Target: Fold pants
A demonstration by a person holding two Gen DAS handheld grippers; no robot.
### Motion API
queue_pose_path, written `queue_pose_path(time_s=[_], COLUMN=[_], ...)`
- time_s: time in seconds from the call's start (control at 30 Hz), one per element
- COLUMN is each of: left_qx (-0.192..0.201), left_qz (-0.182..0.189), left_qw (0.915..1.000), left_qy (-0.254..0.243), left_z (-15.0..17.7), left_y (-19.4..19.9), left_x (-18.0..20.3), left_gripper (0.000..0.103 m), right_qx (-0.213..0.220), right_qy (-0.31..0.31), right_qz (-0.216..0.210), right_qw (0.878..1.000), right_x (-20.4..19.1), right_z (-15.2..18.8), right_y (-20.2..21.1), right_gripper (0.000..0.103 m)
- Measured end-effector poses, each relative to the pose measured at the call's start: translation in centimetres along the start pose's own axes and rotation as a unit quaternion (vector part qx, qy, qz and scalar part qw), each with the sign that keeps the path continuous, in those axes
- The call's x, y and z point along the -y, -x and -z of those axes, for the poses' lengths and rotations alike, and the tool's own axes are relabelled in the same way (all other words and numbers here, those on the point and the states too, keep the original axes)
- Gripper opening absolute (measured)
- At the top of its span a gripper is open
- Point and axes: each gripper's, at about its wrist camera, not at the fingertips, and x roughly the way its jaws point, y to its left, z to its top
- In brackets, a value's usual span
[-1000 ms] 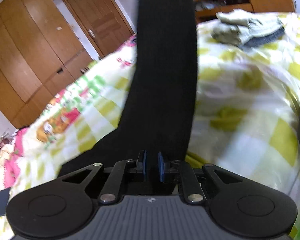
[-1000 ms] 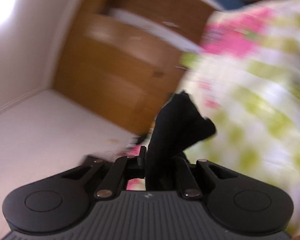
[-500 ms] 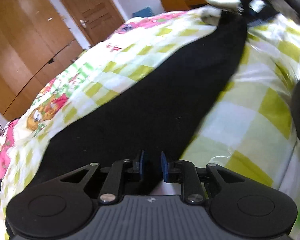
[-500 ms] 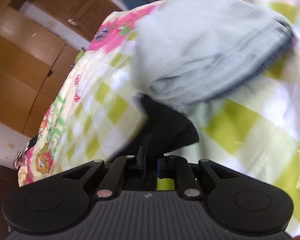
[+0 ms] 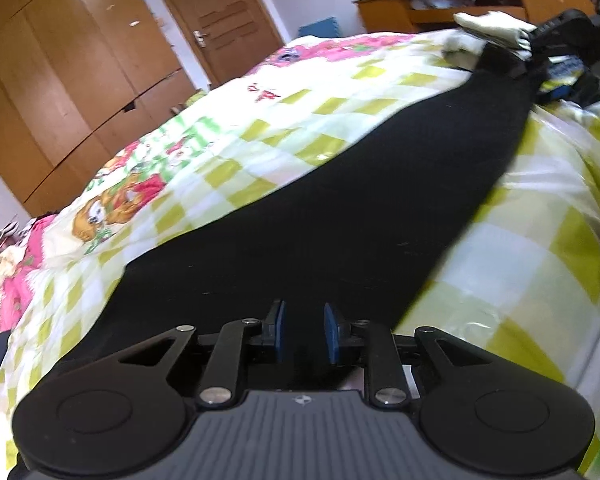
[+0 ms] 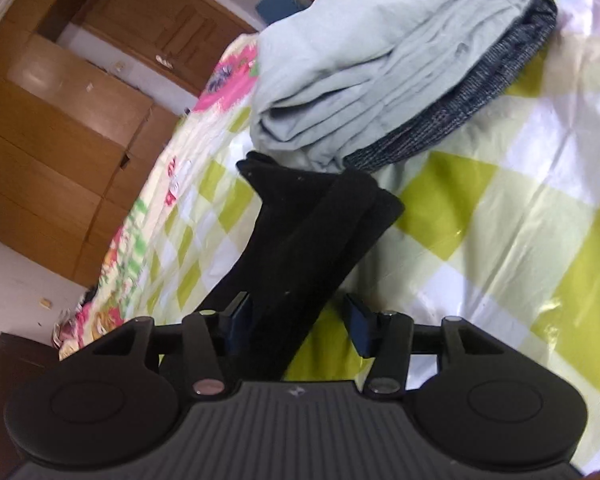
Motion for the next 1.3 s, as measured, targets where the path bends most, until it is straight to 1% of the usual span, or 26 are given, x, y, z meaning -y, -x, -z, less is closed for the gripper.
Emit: queue_pose_path(time_s=[0.03, 0.1, 0.2, 0.23, 0.3, 0.33, 0.37, 0.4, 0.47, 0.53, 0.6, 0.63, 0.67, 0.7, 0.73, 0.77, 0.8, 0.83, 0.9, 0.93, 1.03, 1.13, 1.2, 1.27, 1.3], left_qx=[-0.001, -0.002, 0.001, 0.002, 0.0, 0.001, 0.003, 0.006, 0.003, -0.022, -0.011, -0.003, 0.016, 0.035, 0.045, 0.048, 0.047, 0.035, -0.017, -0.025, -0.01, -0.006, -0.003, -0.003, -0.001], left_qz=[0.004, 0.008, 0.015, 0.016, 0.017, 0.014, 0.01, 0.004, -0.003, 0.004, 0.002, 0.002, -0.002, -0.009, -0.018, -0.027, -0.039, -0.054, -0.054, -0.056, -0.066, -0.088, -0.103, -0.119, -0.121], left_qw=[1.0, 0.9999, 0.9999, 0.9998, 0.9998, 0.9999, 0.9999, 1.0, 1.0, 0.9997, 0.9999, 1.0, 0.9997, 0.9986, 0.9975, 0.9965, 0.9957, 0.995, 0.9946, 0.993, 0.9853, 0.9763, 0.9706, 0.9636, 0.9588], left_qy=[-0.004, -0.009, -0.008, -0.007, -0.007, -0.007, -0.006, -0.002, 0.0, -0.011, -0.01, 0.001, 0.019, 0.037, 0.052, 0.063, 0.071, 0.076, 0.087, 0.101, 0.157, 0.198, 0.218, 0.239, 0.257], left_z=[-0.2, -0.7, -1.7, -2.0, -2.3, -2.4, -2.4, -2.4, -2.1, -1.1, -0.8, -1.0, -1.2, -1.2, -1.0, -0.5, 0.0, 1.0, 2.9, 3.9, 6.2, 8.3, 9.8, 11.3, 12.1], left_y=[-0.2, -0.6, -1.2, -1.4, -1.9, -2.0, -2.2, -2.3, -2.9, -4.4, -4.1, -3.4, -2.3, -1.2, -0.5, -0.1, -0.1, -0.4, -1.6, -1.6, 0.8, 2.9, 4.0, 5.1, 5.8], left_x=[0.3, 0.9, 1.6, 1.8, 2.0, 2.1, 2.0, 1.8, 1.7, 1.9, 1.9, 1.4, 0.7, -0.1, -1.0, -1.9, -2.5, -3.2, -4.1, -4.6, -6.7, -9.1, -10.2, -11.4, -12.0], left_gripper=[0.037, 0.037, 0.037, 0.037, 0.038, 0.038, 0.038, 0.038, 0.038, 0.04, 0.04, 0.041, 0.042, 0.044, 0.045, 0.048, 0.048, 0.048, 0.048, 0.048, 0.048, 0.048, 0.048, 0.048, 0.049], right_qx=[0.006, 0.017, 0.024, 0.021, 0.003, -0.001, 0.001, 0.006, 0.013, 0.009, 0.012, 0.012, 0.012, 0.012, 0.01, 0.007, 0.004, -0.001, -0.013, -0.025, -0.07, -0.121, -0.154, -0.187, -0.206], right_qy=[0.002, -0.006, -0.008, -0.018, -0.058, -0.076, -0.087, -0.083, -0.056, -0.051, -0.028, -0.016, -0.002, 0.013, 0.032, 0.05, 0.073, 0.099, 0.157, 0.184, 0.265, 0.318, 0.35, 0.387, 0.407], right_qz=[-0.004, -0.028, -0.041, -0.047, -0.067, -0.077, -0.097, -0.111, -0.117, -0.133, -0.144, -0.157, -0.166, -0.171, -0.178, -0.183, -0.185, -0.188, -0.194, -0.198, -0.208, -0.215, -0.211, -0.205, -0.2], right_qw=[1.0, 0.999, 0.999, 0.998, 0.996, 0.994, 0.992, 0.99, 0.991, 0.99, 0.989, 0.987, 0.986, 0.985, 0.983, 0.982, 0.98, 0.977, 0.968, 0.962, 0.939, 0.915, 0.9, 0.879, 0.867], right_x=[0.0, 0.3, 0.2, 0.3, 0.4, 0.4, 0.1, -0.6, -2.6, -4.6, -7.3, -8.9, -10.6, -12.2, -14.1, -15.9, -18.1, -20.2, -24.8, -27.0, -33.0, -37.8, -40.1, -41.7, -42.4], right_z=[-0.2, -0.6, -0.5, -0.4, -0.5, -0.7, -0.8, -1.0, -1.4, -1.8, -2.0, -2.1, -2.0, -1.9, -1.8, -1.4, -0.9, -0.2, 2.2, 3.7, 9.3, 15.8, 20.4, 25.2, 27.8], right_y=[0.1, -0.1, -1.7, -2.1, -2.5, -2.3, -1.8, -1.0, 0.1, 0.5, 0.9, 1.1, 1.3, 1.6, 1.8, 1.8, 2.0, 2.0, 1.6, 1.3, -0.5, -3.7, -6.1, -8.2, -9.3], right_gripper=[0.051, 0.055, 0.054, 0.048, 0.013, 0.01, 0.01, 0.01, 0.01, 0.01, 0.01, 0.01, 0.01, 0.01, 0.01, 0.01, 0.01, 0.01, 0.01, 0.01, 0.01, 0.01, 0.01, 0.01, 0.01])
